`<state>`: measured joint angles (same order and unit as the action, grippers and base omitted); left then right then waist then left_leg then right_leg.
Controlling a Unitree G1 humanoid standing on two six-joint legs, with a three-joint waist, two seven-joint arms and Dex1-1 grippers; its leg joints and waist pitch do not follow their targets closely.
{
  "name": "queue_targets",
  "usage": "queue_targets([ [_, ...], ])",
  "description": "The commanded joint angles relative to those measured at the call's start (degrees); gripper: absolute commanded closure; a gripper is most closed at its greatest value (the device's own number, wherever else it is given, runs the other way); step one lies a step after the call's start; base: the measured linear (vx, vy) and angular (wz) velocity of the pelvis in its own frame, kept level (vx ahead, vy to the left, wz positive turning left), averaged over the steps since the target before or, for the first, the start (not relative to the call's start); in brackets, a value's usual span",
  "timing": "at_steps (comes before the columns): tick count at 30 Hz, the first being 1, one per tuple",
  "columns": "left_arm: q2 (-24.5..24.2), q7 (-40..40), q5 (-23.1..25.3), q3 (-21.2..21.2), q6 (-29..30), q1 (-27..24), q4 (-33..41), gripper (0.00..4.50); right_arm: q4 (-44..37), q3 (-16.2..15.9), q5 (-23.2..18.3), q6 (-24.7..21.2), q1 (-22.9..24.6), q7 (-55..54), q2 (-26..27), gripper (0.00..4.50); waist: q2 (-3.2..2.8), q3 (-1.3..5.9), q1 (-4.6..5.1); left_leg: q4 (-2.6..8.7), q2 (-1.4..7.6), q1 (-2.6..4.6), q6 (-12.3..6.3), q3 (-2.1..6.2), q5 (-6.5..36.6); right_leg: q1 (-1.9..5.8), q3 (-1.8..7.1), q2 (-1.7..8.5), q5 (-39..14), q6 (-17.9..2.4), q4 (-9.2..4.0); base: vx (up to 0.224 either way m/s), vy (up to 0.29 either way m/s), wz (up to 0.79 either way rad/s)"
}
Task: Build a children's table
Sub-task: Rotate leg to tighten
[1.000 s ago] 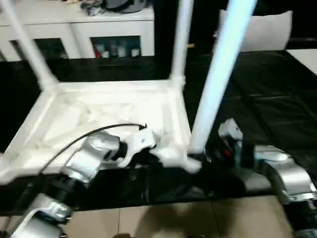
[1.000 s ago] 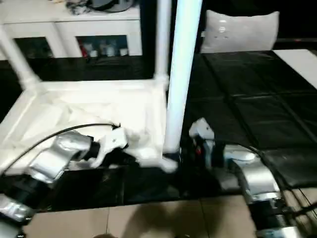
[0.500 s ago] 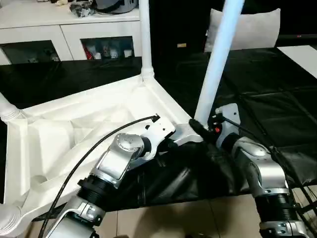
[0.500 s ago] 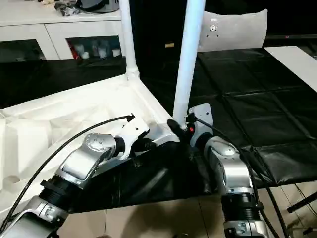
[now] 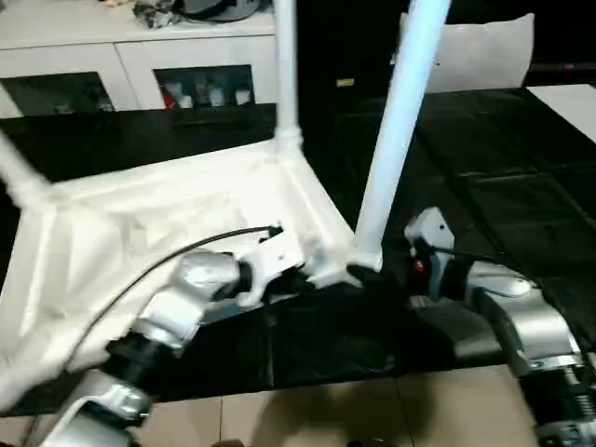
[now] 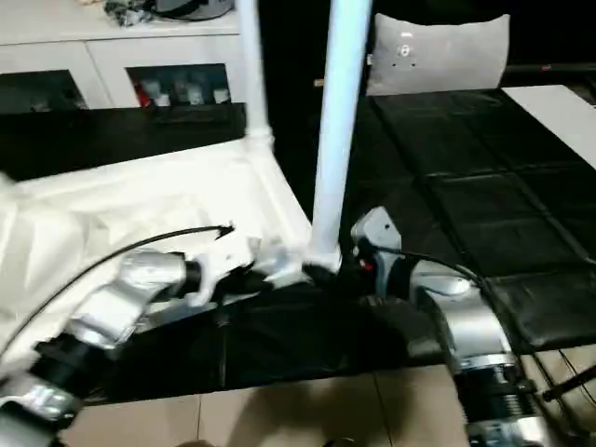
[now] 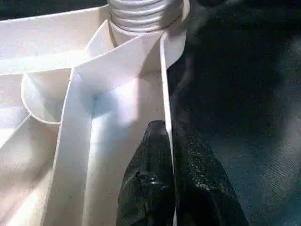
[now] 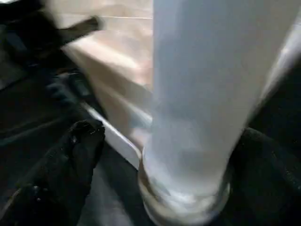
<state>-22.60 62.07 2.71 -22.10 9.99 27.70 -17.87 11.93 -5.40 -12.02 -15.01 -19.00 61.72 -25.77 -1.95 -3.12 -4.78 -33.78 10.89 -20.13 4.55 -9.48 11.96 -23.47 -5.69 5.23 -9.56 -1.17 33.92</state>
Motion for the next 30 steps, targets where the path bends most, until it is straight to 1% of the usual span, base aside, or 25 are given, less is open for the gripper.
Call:
queue_targets([
  [1, -1.9, 5.2, 1.1, -3.2, -3.8, 0.7, 0.6, 4.5, 0.6, -0.7, -1.8, 1.5, -1.2, 6.1, -1.8, 0.44, 0.8, 3.46, -0.2, 3.85, 2.14, -0.37, -6.16, 0.28, 8.4, 3.39, 2.92, 3.37, -16.8, -10.4, -4.16, 0.0, 0.0, 0.0],
  [2, -2.3, 5.8, 1.3, -3.4, -4.3, 0.7, 0.4, 4.5, 0.8, -0.8, -2.0, 1.6, -1.3, 6.9, -2.1, 0.47, 0.72, 3.41, -0.53, 3.87, 2.24, -0.24, -6.13, 0.18, 8.2, 3.28, 3.0, 3.39, -16.4, -10.7, -4.1, 0.0, 0.0, 0.0],
  [4, -2.8, 7.0, 1.1, -3.7, -4.8, 0.8, 0.3, 4.5, 1.0, -1.3, -2.4, 0.8, -1.5, 8.5, -2.8, 0.77, 0.82, 3.45, -0.72, 3.83, 2.21, -0.27, -5.89, 0.13, 7.8, 3.38, 2.99, 3.44, -16.2, -10.8, -4.05, 0.0, 0.0, 0.0],
  [5, -3.6, 8.9, 0.7, -3.9, -5.9, 1.1, -0.2, 4.5, 1.1, -2.2, -3.1, 0.5, -1.7, 11.6, -3.9, 0.86, 0.91, 3.5, -1.03, 3.81, 2.22, -0.32, -5.84, 0.16, 7.5, 3.46, 2.95, 3.45, -16.2, -10.9, -3.94, 0.0, 0.0, 0.0],
  [6, -3.9, 9.8, 0.5, -4.1, -6.2, 1.2, -0.2, 4.5, 0.9, -2.5, -3.5, 0.4, -1.7, 12.7, -4.2, 0.86, 0.89, 3.55, -1.2, 3.78, 2.25, -0.31, -5.78, 0.13, 7.3, 3.48, 2.96, 3.48, -16.2, -10.8, -3.91, 0.0, 0.0, 0.0],
  [8, -4.2, 11.1, 0.1, -4.2, -6.5, 1.3, -0.1, 4.5, 0.7, -2.6, -4.0, 0.3, -1.8, 13.7, -4.4, 1.1, 0.99, 3.59, -1.41, 3.75, 2.22, -0.33, -5.69, 0.1, 7.2, 3.51, 2.98, 3.56, -16.7, -10.6, -3.93, 0.0, 0.0, 0.0],
  [10, -4.6, 12.3, -0.4, -4.4, -6.8, 1.3, 0.1, 4.5, 0.6, -2.9, -4.5, 0.2, -1.8, 14.9, -4.6, 1.31, 0.95, 3.58, -1.59, 3.76, 2.26, -0.28, -5.5, 0.1, 7.2, 3.42, 2.97, 3.53, -17.1, -10.6, -3.92, 0.0, 0.0, 0.0],
  [11, -4.8, 12.6, -0.6, -4.5, -6.9, 1.4, 0.2, 4.5, 0.7, -3.0, -4.7, 0.3, -1.8, 15.4, -4.7, 1.31, 0.99, 3.6, -1.74, 3.74, 2.25, -0.24, -5.39, 0.07, 7.2, 3.39, 3.0, 3.54, -17.4, -10.5, -3.94, 0.0, 0.0, 0.0],
  [12, -4.9, 13.0, -0.8, -4.6, -7.2, 1.4, 0.1, 4.5, 0.7, -3.1, -5.0, 0.2, -1.8, 16.0, -4.8, 1.45, 0.87, 3.59, -1.84, 3.79, 2.27, -0.27, -5.26, 0.12, 7.2, 3.37, 2.97, 3.5, -17.5, -10.4, -3.97, 0.0, 0.0, 0.0],
  [16, -5.1, 13.7, -0.7, -4.7, -8.1, 1.6, -0.4, 4.5, 0.5, -3.4, -5.4, -0.3, -1.6, 17.2, -5.2, 1.79, 0.95, 3.65, -1.96, 3.72, 2.21, -0.31, -4.97, 0.12, 7.3, 3.44, 2.94, 3.48, -17.6, -10.2, -3.93, 0.0, 0.0, 0.0],
  [17, -5.1, 14.0, -0.8, -4.7, -8.3, 1.6, -0.6, 4.5, 0.5, -3.4, -5.5, -0.2, -1.4, 17.7, -5.3, 1.89, 0.84, 3.63, -1.96, 3.74, 2.21, -0.33, -4.91, 0.13, 7.2, 3.41, 2.95, 3.47, -17.5, -10.2, -3.97, 0.0, 0.0, 0.0],
  [19, -5.1, 14.2, -0.8, -4.6, -8.4, 1.6, -0.7, 4.5, 0.4, -3.6, -5.5, -0.5, -1.2, 18.2, -5.6, 2.06, 1.18, 3.68, -1.94, 3.75, 2.17, -0.36, -4.86, 0.12, 7.0, 3.53, 2.95, 3.47, -17.5, -10.0, -3.93, 0.0, 0.0, 0.0],
  [22, -4.9, 14.2, -1.3, -4.4, -7.6, 1.5, -0.7, 4.5, 0.3, -4.2, -5.4, -0.7, -0.7, 19.0, -6.0, 2.31, 1.03, 3.69, -2.04, 3.67, 2.21, -0.3, -5.15, 0.1, 6.4, 3.42, 2.95, 3.45, -17.1, -10.2, -3.85, 0.0, 0.0, 0.0],
  [24, -4.4, 14.1, -2.4, -3.8, -5.8, 1.2, 0.0, 4.5, -0.3, -4.1, -6.4, -2.4, -0.5, 18.3, -5.2, 2.41, 1.03, 3.65, -2.17, 3.69, 2.2, -0.32, -5.1, 0.07, 6.4, 3.42, 2.93, 3.41, -17.3, -10.3, -3.83, 0.0, 0.0, 0.0],
  [25, -3.9, 13.6, -3.2, -3.3, -4.0, 0.9, 0.7, 4.5, -1.5, -4.0, -7.2, -4.4, -0.2, 17.2, -4.3, 2.44, 0.89, 3.67, -2.19, 3.67, 2.18, -0.31, -5.02, 0.08, 6.6, 3.43, 2.92, 3.43, -17.5, -10.2, -3.85, 0.0, 0.0, 0.0],
  [26, -3.5, 13.2, -3.6, -3.0, -2.8, 0.8, 1.2, 4.5, -2.1, -4.1, -7.2, -5.6, -0.1, 15.9, -3.7, 2.45, 1.01, 3.64, -2.2, 3.71, 2.19, -0.34, -4.89, 0.08, 6.4, 3.49, 2.95, 3.43, -17.5, -10.1, -3.87, 0.0, 0.0, 0.0],
  [27, -3.3, 12.8, -3.8, -2.8, -2.0, 0.8, 1.5, 4.5, -2.4, -4.2, -7.0, -6.4, -0.1, 14.8, -3.3, 2.45, 0.89, 3.57, -2.11, 3.78, 2.15, -0.37, -4.64, 0.12, 6.6, 3.47, 2.88, 3.37, -18.0, -9.9, -3.96, 0.0, 0.0, 0.0],
  [28, -2.5, 11.5, -4.0, -2.4, 0.0, 0.8, 1.9, 4.5, -2.5, -4.2, -6.0, -7.2, -0.2, 11.5, -1.9, 2.45, 0.87, 3.56, -1.92, 3.82, 2.19, -0.41, -4.34, 0.08, 6.8, 3.42, 2.95, 3.49, -18.3, -10.0, -3.92, 0.0, 0.0, 0.0],
  [29, -1.7, 9.8, -3.8, -2.0, 1.8, 1.0, 2.0, 4.5, -2.4, -3.9, -5.1, -7.9, -0.4, 8.1, -0.4, 2.46, 0.94, 3.39, -1.7, 3.94, 2.07, -0.36, -3.69, 0.14, 7.5, 3.39, 2.9, 3.36, -20.0, -9.3, -4.17, 0.0, 0.0, 0.0],
  [30, 0.0, 6.3, -2.8, -1.4, 4.9, 1.5, 1.9, 4.5, -1.7, -3.1, -3.6, -8.6, -0.9, 1.6, 2.6, 2.46, 0.86, 3.26, -1.41, 4.05, 1.88, -0.35, -2.9, 0.21, 8.5, 3.37, 2.8, 3.4, -22.4, -8.6, -4.44, 0.0, 0.0, 0.0],
])
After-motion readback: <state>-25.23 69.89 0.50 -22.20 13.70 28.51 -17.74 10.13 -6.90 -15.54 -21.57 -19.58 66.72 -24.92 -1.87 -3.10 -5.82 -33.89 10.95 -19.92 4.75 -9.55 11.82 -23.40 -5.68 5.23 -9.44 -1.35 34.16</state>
